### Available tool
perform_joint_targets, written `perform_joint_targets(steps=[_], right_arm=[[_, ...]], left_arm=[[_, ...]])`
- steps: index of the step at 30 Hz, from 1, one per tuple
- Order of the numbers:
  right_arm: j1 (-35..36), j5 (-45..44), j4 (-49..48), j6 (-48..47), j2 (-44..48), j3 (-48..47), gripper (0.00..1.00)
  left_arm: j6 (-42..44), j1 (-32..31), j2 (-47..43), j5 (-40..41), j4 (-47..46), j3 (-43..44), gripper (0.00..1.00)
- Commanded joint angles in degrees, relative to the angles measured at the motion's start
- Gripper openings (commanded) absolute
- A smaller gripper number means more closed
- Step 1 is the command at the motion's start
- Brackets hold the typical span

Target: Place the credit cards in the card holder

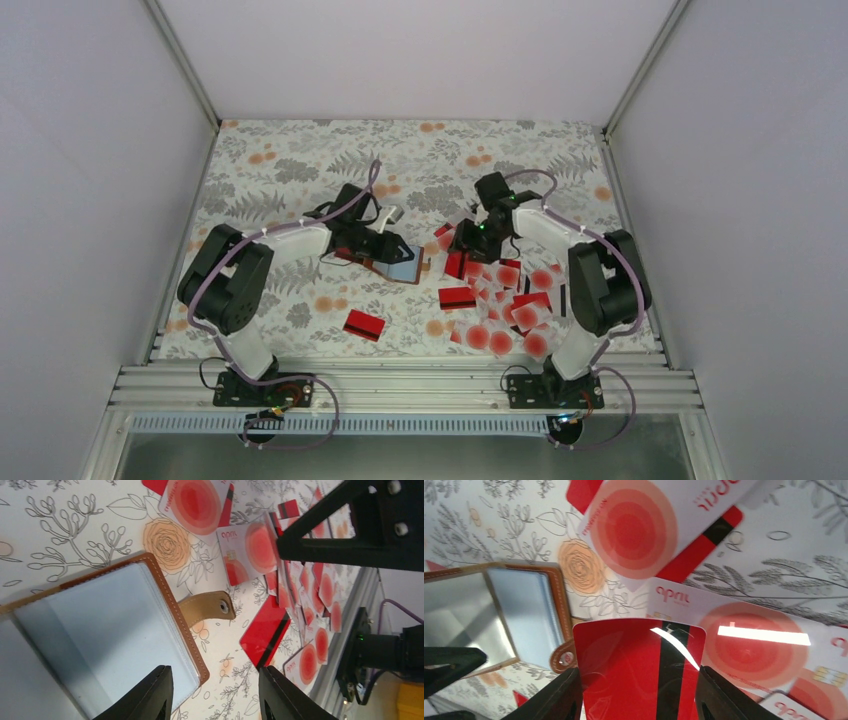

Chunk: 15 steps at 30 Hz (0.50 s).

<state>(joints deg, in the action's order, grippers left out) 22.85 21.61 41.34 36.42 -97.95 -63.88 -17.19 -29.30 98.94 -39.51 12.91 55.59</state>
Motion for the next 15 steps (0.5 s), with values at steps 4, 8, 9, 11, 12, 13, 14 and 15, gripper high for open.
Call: perform_joint_targets(steps=[4,8,9,11,12,13,14,15], right_arm=[[1.49,4.96,-2.87,2.91,-3.53,-4.68,0.46],[2.25,5.26,-2.75,3.8,-5.16,-6.81,0.46],[2.4,5.27,-2.63,4.06,-5.5,-7.32,0.46],[2.74,5.42,-2.67,4.76,-6.22,-8.21,0.46],[2.95,5.31,-2.6,5.03,-6.6,-8.72,0.46],[3.17,5.33,-2.61,5.4,-6.95,-9.37,0.46],[3.43,5.22,-2.65,5.74,-7.26,-9.74,0.46],[3.65,5.16,-2.67,6.0,-7.58,-10.31,0.46]], left_arm=[[0.4,1.26,-2.26,-9.66,-8.55,-2.57,0.45],[0.25,1.31,-2.04,-10.55,-9.48,-2.56,0.45],[0.19,1.29,-2.01,-10.46,-9.43,-2.45,0.45],[-0.07,1.32,-1.98,-10.33,-9.58,-2.25,0.45],[-0.3,1.35,-2.03,-10.28,-9.76,-2.28,0.45],[-0.63,1.31,-2.07,-10.22,-9.97,-2.2,0.45],[-0.85,1.3,-2.08,-10.16,-10.1,-2.16,0.45],[-1.16,1.3,-2.08,-10.15,-10.28,-2.12,0.45]])
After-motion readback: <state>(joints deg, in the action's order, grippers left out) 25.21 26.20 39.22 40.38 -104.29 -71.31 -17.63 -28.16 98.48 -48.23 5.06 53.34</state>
